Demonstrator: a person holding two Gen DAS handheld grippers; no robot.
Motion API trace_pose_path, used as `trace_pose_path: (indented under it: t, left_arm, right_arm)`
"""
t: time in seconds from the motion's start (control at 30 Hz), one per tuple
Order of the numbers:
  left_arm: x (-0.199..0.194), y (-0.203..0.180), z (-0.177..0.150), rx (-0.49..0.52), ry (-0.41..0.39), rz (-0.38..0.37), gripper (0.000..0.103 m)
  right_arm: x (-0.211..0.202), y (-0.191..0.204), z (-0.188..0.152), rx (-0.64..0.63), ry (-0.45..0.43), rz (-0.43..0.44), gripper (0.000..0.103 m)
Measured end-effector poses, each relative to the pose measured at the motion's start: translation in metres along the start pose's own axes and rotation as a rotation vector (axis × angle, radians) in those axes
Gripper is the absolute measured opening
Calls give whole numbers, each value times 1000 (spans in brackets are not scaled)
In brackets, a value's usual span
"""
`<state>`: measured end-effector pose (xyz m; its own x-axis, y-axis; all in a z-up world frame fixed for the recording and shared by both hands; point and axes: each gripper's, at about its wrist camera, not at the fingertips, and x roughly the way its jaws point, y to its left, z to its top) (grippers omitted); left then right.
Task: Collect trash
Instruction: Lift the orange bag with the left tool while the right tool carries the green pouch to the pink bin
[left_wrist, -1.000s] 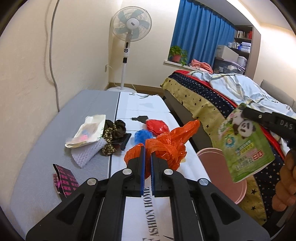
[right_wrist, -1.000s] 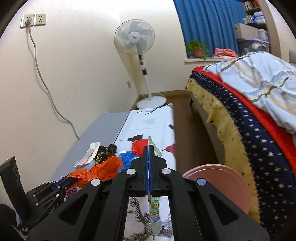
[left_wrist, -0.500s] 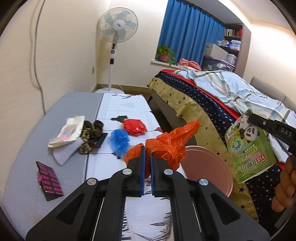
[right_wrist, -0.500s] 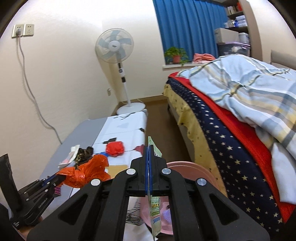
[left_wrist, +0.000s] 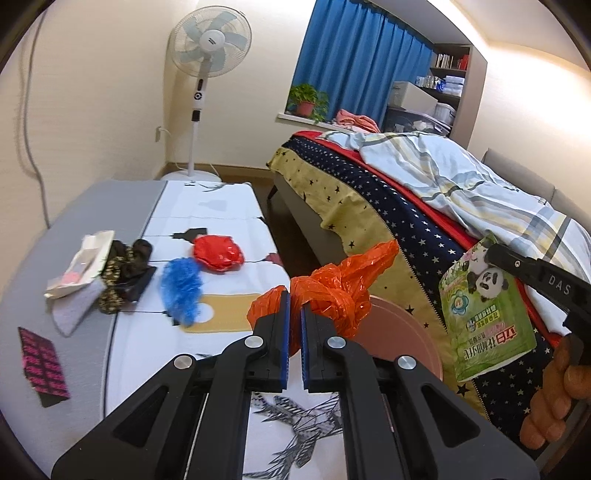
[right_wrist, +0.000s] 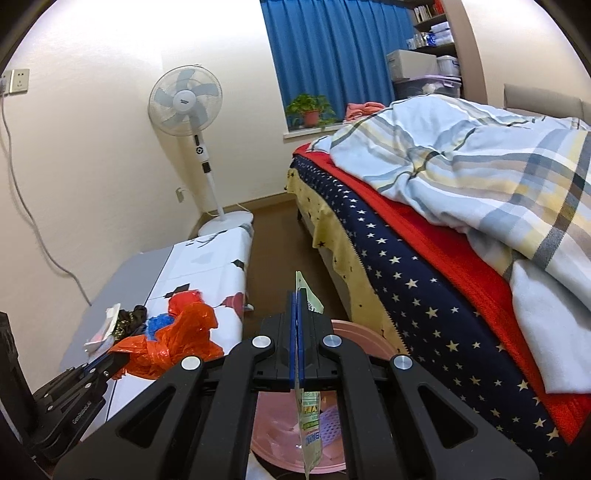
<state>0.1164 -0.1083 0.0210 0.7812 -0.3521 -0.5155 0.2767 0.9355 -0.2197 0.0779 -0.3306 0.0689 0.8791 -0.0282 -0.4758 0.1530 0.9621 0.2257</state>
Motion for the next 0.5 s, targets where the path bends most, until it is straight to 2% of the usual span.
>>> trace_pose_path:
  t: [0.5]
  left_arm:
    - [37, -39, 0, 54, 22, -52, 5]
  right_arm:
    - [10, -17, -1, 35, -18, -85, 1]
